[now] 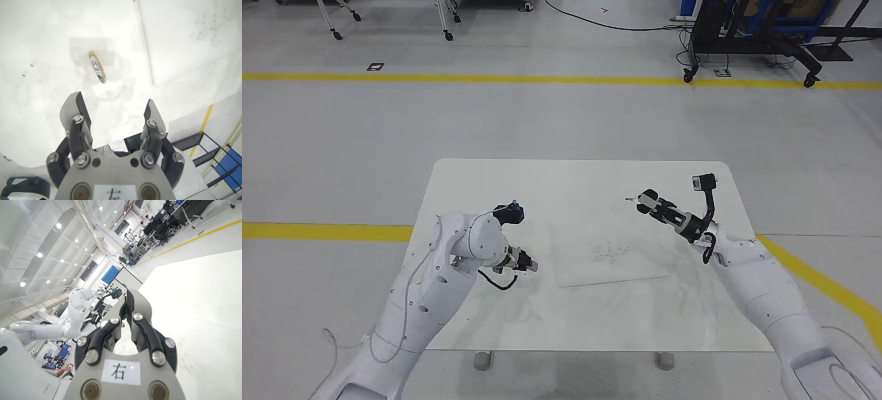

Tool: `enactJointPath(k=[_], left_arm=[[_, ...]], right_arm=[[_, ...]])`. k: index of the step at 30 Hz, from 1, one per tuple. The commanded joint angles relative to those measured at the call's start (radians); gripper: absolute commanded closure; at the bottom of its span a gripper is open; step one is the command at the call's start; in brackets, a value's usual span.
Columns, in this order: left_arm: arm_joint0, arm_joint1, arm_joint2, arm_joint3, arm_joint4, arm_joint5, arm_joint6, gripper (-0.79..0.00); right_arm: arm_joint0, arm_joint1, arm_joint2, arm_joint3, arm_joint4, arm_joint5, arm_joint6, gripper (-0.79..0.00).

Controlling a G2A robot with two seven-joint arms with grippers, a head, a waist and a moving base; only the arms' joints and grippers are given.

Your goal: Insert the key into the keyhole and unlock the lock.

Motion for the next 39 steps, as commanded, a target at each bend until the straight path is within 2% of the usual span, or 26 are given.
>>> enactJointPath(k=[1,3,4,5,6,10,18,27,30,31,32,33,39], left_arm=[[0.012,0.006,-0.015,-0.001,0.029,0.013,0.018,-0.588],[0.020,0.010,-0.026,-0.009,0.049,0.016,0.030,-0.582],[0.023,0.011,-0.031,-0.018,0.056,0.010,0.046,-0.539],[0.028,0.012,-0.033,-0.021,0.058,0.004,0.062,-0.437],[0.031,0.012,-0.033,-0.019,0.057,-0.001,0.068,-0.372],[0.023,0.010,-0.023,0.003,0.064,-0.010,0.086,-0.292],[-0.010,-0.004,0.005,0.055,0.041,-0.031,0.164,-0.271],[-0.044,-0.020,0.050,0.115,0.005,-0.054,0.166,-0.243],[-0.047,-0.023,0.058,0.126,0.000,-0.054,0.167,-0.169],[-0.048,-0.023,0.061,0.128,0.003,-0.053,0.162,-0.114],[-0.049,-0.024,0.063,0.130,0.006,-0.051,0.157,-0.025],[-0.049,-0.024,0.067,0.132,0.011,-0.050,0.146,0.000],[-0.054,-0.024,0.077,0.138,0.042,-0.049,0.127,0.000]], right_arm=[[0.000,0.000,0.000,0.000,0.000,0.000,0.000,0.000],[0.000,0.000,0.000,0.000,0.000,0.000,0.000,0.000],[0.000,0.000,0.000,0.000,0.000,0.000,0.000,0.000],[0.000,0.000,0.000,0.000,0.000,0.000,0.000,0.000],[0.000,0.000,0.000,0.000,0.000,0.000,0.000,0.000],[0.000,0.000,0.000,0.000,0.000,0.000,0.000,0.000],[0.000,0.000,0.000,0.000,0.000,0.000,0.000,0.000],[0.000,0.000,0.000,0.000,0.000,0.000,0.000,0.000],[0.000,0.000,0.000,0.000,0.000,0.000,0.000,0.000],[0.000,0.000,0.000,0.000,0.000,0.000,0.000,0.000],[0.000,0.000,0.000,0.000,0.000,0.000,0.000,0.000],[0.000,0.000,0.000,0.000,0.000,0.000,0.000,0.000],[0.000,0.000,0.000,0.000,0.000,0.000,0.000,0.000]])
